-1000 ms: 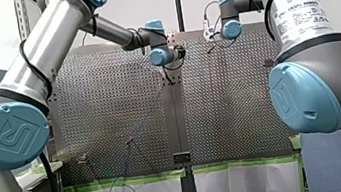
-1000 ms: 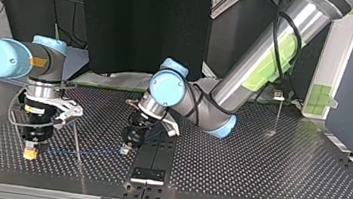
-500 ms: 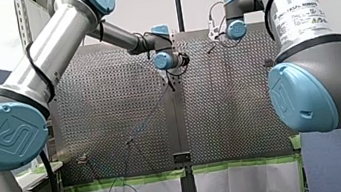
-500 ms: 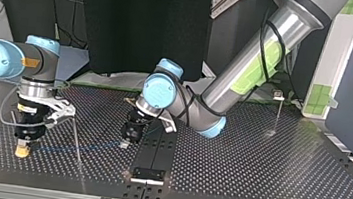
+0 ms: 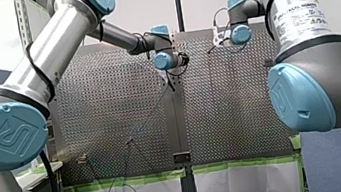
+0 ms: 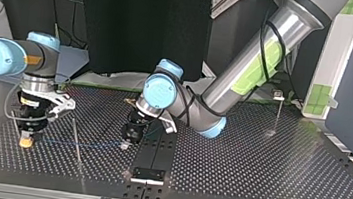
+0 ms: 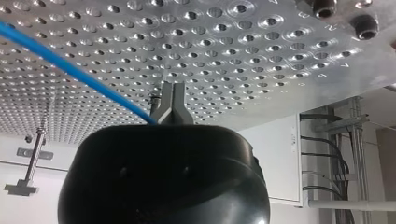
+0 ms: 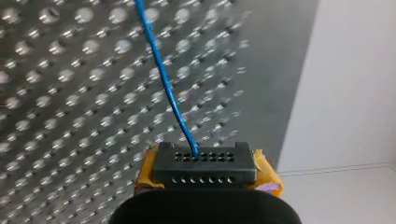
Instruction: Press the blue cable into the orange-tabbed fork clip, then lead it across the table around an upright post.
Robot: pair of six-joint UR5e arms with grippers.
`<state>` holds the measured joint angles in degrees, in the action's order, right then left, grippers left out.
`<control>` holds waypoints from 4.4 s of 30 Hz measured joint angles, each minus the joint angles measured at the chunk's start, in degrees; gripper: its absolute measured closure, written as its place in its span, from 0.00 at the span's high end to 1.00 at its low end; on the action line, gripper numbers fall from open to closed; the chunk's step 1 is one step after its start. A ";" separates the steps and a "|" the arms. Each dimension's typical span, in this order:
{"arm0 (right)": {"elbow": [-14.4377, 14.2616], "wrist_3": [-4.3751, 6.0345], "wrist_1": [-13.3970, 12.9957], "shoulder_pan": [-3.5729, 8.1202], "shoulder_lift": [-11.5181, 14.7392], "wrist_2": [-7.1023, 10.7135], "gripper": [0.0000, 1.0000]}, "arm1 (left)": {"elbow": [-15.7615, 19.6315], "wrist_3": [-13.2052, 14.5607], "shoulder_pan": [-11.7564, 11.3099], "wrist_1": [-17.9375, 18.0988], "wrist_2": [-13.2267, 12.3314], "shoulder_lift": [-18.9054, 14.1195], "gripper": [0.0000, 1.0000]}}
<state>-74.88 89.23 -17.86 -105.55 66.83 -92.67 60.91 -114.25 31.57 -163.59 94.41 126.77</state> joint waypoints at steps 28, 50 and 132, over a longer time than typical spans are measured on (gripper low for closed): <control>-4.81 -1.59 -0.48 0.76 -5.93 0.43 0.00 | -0.01 0.00 -0.38 0.63 0.59 1.61 0.41; -7.11 -3.25 -1.86 1.90 -6.76 1.33 0.00 | 0.00 0.52 -0.17 -1.13 4.28 1.63 0.63; -16.32 -1.94 -17.44 2.67 -22.52 0.96 0.00 | -0.02 0.53 -0.17 -1.39 4.77 1.65 0.63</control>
<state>-91.20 87.28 -35.30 -102.88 44.31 -91.71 60.89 -113.73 31.40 -164.98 99.18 128.42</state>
